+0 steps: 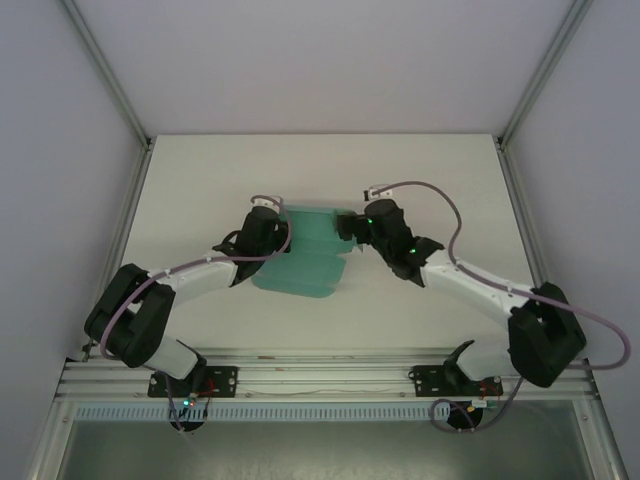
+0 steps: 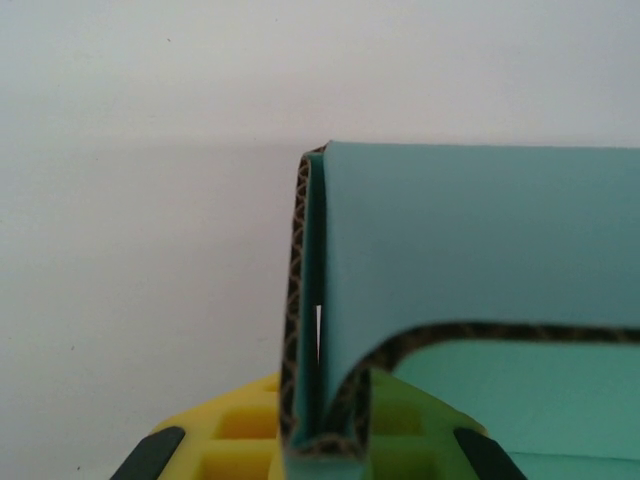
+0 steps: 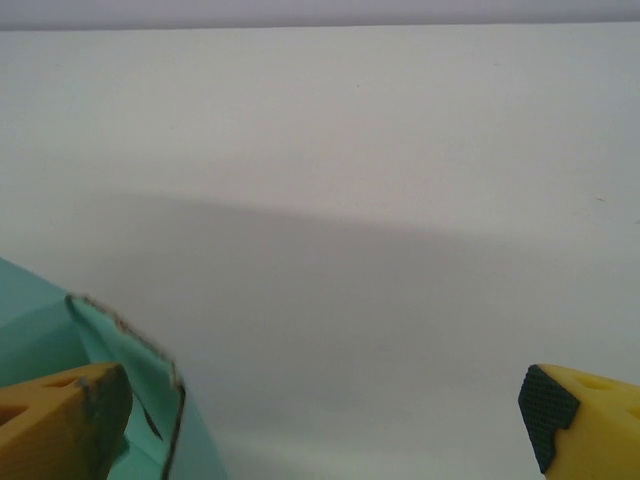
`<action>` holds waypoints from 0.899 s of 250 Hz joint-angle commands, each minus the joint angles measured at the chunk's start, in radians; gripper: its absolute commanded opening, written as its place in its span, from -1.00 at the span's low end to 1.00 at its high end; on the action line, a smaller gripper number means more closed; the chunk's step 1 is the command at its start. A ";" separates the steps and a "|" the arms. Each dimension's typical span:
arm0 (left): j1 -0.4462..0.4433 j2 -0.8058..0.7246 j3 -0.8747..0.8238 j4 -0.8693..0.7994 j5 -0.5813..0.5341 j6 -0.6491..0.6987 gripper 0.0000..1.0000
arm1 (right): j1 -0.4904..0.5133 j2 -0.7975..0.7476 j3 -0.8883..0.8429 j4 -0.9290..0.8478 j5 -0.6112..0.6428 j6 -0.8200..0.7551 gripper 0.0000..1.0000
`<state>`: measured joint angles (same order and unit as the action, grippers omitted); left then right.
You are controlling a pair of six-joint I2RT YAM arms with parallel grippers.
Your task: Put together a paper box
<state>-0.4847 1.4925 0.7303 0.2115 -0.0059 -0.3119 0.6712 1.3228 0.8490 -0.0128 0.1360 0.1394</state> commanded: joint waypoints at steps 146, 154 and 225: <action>0.011 -0.031 0.035 -0.086 -0.039 -0.059 -1.00 | -0.034 -0.138 -0.168 -0.089 -0.234 -0.049 0.99; 0.012 -0.029 0.034 -0.087 -0.039 -0.061 -1.00 | -0.031 -0.129 -0.166 -0.088 -0.215 -0.049 0.99; 0.013 -0.035 0.039 -0.095 -0.022 -0.058 -1.00 | -0.025 -0.029 -0.124 -0.043 -0.092 -0.044 0.99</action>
<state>-0.4816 1.4796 0.7391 0.1379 -0.0341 -0.3588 0.6415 1.2682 0.6884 -0.1123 -0.0216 0.1009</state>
